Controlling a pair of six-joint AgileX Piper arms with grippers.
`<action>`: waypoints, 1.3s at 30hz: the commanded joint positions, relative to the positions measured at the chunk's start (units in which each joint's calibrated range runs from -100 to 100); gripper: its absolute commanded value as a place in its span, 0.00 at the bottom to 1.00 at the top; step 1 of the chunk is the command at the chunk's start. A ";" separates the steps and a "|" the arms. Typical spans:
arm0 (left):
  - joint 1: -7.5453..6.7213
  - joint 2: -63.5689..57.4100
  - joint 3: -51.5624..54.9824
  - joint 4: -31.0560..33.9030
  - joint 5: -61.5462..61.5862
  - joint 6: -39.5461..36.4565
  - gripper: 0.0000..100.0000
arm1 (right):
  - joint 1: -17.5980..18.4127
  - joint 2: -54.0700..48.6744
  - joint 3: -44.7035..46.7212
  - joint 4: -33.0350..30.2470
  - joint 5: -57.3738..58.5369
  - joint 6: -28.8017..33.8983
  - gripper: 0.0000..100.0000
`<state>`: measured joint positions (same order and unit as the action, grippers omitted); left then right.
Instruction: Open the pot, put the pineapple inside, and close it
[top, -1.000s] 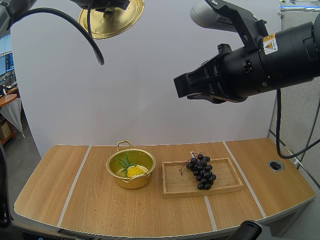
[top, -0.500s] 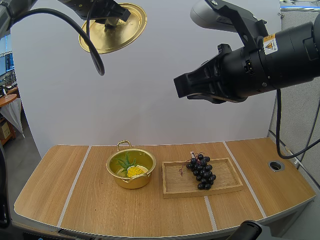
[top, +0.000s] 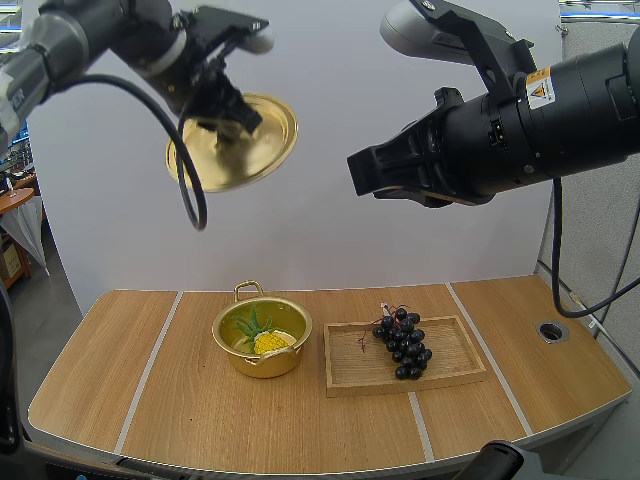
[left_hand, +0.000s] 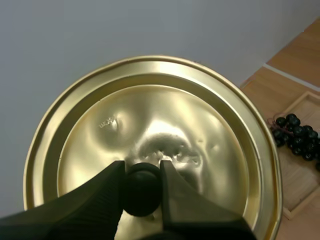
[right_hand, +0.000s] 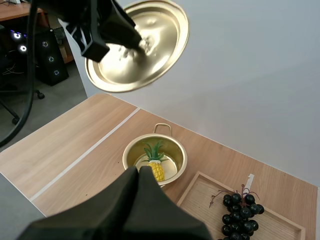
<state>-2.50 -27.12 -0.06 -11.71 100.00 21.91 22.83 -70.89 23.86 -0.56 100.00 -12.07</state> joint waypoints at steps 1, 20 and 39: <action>-0.20 -0.18 4.58 -1.05 0.00 0.14 0.00 | -0.30 -0.50 -0.04 -0.18 0.00 -0.09 0.00; -0.20 -0.18 33.16 -0.93 -18.67 5.43 0.00 | -0.30 -0.50 -0.04 -0.18 0.00 -0.09 0.00; -0.20 19.40 27.56 -4.06 -28.69 9.11 0.00 | -0.30 -0.50 -0.04 -0.19 0.00 -0.09 0.00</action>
<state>-2.50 -11.25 29.64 -12.06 72.53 28.87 22.76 -70.89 23.86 -0.56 100.00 -12.07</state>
